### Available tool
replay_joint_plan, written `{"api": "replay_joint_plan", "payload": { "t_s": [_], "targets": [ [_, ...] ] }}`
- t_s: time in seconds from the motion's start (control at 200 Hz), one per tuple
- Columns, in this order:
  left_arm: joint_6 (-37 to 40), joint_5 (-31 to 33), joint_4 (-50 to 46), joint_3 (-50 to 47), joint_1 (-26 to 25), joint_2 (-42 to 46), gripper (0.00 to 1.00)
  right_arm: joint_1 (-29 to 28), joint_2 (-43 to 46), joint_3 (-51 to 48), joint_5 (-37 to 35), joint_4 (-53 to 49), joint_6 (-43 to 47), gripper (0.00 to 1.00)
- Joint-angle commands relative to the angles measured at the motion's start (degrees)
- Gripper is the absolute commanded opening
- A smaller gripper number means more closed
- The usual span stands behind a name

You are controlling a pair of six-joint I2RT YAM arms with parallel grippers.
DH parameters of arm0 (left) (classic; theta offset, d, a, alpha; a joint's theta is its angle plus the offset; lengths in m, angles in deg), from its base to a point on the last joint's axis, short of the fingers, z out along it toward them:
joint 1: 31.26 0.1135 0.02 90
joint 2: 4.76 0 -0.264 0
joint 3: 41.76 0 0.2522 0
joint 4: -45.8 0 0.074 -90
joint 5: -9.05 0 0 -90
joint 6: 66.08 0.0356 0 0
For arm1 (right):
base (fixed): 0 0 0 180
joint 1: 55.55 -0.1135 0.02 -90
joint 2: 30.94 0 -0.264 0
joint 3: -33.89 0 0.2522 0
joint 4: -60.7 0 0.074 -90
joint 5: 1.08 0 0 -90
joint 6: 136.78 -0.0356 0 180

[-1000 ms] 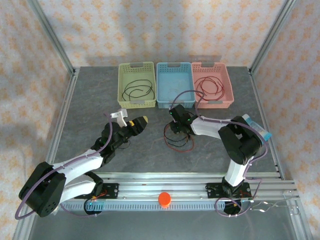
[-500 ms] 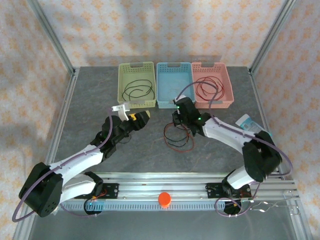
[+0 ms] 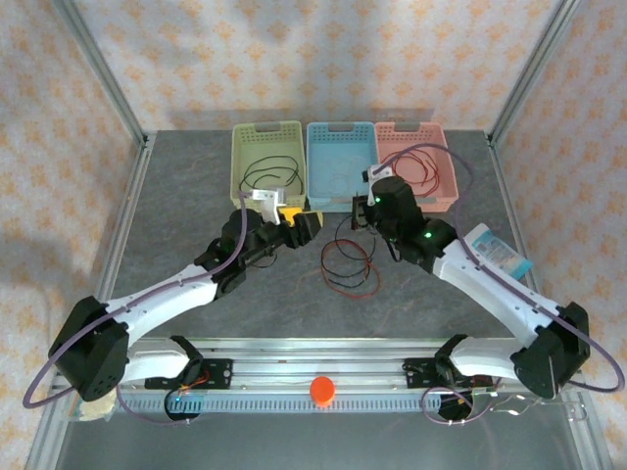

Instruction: Untangle the cables

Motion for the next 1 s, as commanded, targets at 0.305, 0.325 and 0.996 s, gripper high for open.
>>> {"api": "replay_joint_plan", "payload": {
  "t_s": [0.305,0.325,0.996],
  "targets": [
    [13.1,-6.4,-8.1,8.0,-0.1,-9.7,0.75,0.1,6.5,7.8,4.5,-2.2,4.7,0.02],
    [13.5,-6.4,-8.7,8.3,-0.1,-10.3,0.75,0.1,6.6,7.9,4.6,-2.1,4.7,0.02],
    [13.6,-14.4,-9.8,17.6,-0.1,-26.4,0.58,0.1,9.3,7.0,9.9,-1.0,3.9,0.01]
  ]
}}
